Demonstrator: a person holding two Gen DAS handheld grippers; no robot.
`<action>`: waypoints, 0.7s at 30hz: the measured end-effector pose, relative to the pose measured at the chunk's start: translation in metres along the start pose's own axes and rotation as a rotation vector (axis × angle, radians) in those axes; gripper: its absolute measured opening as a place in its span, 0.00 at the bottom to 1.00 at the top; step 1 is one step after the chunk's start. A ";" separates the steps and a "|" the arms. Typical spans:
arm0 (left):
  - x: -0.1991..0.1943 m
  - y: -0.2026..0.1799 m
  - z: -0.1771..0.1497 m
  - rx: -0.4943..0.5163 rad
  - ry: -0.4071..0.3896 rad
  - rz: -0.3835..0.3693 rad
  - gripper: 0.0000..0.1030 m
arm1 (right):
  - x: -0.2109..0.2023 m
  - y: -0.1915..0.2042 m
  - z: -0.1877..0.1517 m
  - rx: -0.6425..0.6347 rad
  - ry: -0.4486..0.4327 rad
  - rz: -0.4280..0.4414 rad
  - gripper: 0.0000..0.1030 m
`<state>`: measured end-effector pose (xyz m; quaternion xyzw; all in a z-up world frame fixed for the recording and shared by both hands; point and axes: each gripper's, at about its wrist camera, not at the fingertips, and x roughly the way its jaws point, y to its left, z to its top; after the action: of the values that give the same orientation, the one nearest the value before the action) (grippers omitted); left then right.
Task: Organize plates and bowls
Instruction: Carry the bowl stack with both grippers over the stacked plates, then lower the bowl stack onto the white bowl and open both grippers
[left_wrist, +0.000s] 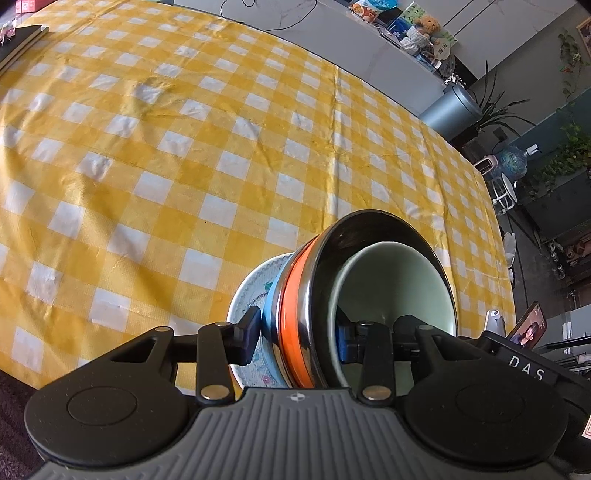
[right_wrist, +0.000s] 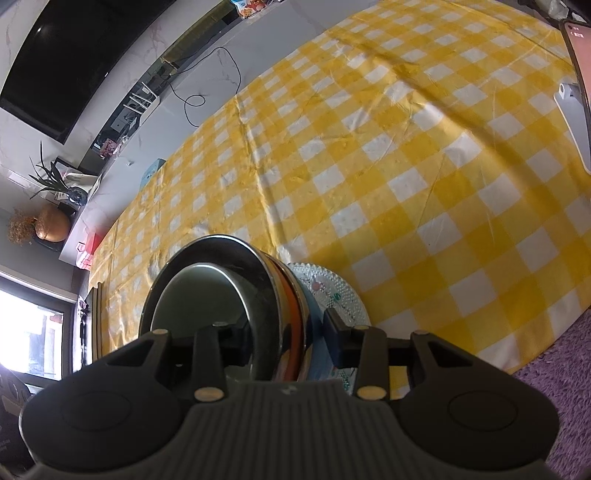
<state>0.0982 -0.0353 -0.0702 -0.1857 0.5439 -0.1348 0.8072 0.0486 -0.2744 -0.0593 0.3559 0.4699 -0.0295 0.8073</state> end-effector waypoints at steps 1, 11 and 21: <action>0.000 0.000 0.000 0.005 -0.003 -0.002 0.44 | 0.000 0.001 0.000 -0.004 0.000 0.004 0.43; -0.016 -0.008 0.000 0.094 -0.084 0.016 0.59 | -0.002 0.012 -0.005 -0.072 -0.029 -0.016 0.60; -0.058 -0.010 -0.010 0.178 -0.214 0.039 0.59 | -0.032 0.028 -0.016 -0.216 -0.142 -0.007 0.68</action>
<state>0.0673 -0.0220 -0.0213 -0.1159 0.4440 -0.1464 0.8763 0.0299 -0.2530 -0.0237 0.2622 0.4135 -0.0068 0.8719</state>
